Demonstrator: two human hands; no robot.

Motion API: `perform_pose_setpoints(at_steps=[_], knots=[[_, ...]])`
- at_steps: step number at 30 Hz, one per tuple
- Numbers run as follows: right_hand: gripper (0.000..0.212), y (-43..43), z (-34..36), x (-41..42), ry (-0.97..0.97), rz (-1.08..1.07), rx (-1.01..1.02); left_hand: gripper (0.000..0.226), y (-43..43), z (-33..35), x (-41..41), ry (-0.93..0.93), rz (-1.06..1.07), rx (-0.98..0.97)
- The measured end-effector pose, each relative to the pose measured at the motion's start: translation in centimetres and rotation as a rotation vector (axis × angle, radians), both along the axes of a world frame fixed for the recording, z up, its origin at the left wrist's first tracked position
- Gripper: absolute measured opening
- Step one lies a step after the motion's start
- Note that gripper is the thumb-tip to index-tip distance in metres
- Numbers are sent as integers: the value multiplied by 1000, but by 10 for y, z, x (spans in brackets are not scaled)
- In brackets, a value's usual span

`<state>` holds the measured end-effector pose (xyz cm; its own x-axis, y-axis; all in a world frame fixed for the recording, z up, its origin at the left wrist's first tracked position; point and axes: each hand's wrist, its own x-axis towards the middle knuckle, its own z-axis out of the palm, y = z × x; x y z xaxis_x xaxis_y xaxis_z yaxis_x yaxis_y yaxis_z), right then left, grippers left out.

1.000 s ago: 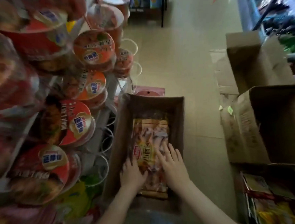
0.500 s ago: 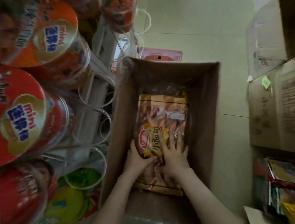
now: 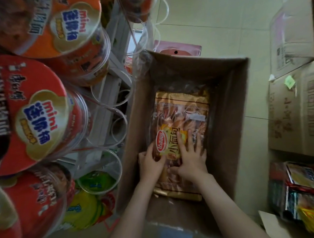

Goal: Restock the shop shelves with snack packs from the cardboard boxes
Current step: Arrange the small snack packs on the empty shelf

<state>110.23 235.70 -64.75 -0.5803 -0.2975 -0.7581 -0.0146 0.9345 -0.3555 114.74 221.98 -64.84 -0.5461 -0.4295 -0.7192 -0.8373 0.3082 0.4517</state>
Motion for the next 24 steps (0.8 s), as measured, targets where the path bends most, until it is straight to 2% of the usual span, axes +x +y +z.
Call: perform_pose_setpoints(at_steps=[4,13,16,19,21,24], knots=[[121,-5,-1,0,16,-39,-6,78,-3,0,2,3,-32,142],[111,8,29,-23,31,-189,-220,82,-6,49,-8,83,-109,112],[110,16,55,-36,-33,-142,-298,84,-9,72,-12,127,-33,194],[109,26,92,-41,-151,-67,-342,88,-10,99,-11,169,45,388],[107,34,116,-37,-147,-21,-360,88,-7,124,-9,180,90,488],[104,46,154,-24,-120,-43,-377,90,1,170,-10,179,63,540]])
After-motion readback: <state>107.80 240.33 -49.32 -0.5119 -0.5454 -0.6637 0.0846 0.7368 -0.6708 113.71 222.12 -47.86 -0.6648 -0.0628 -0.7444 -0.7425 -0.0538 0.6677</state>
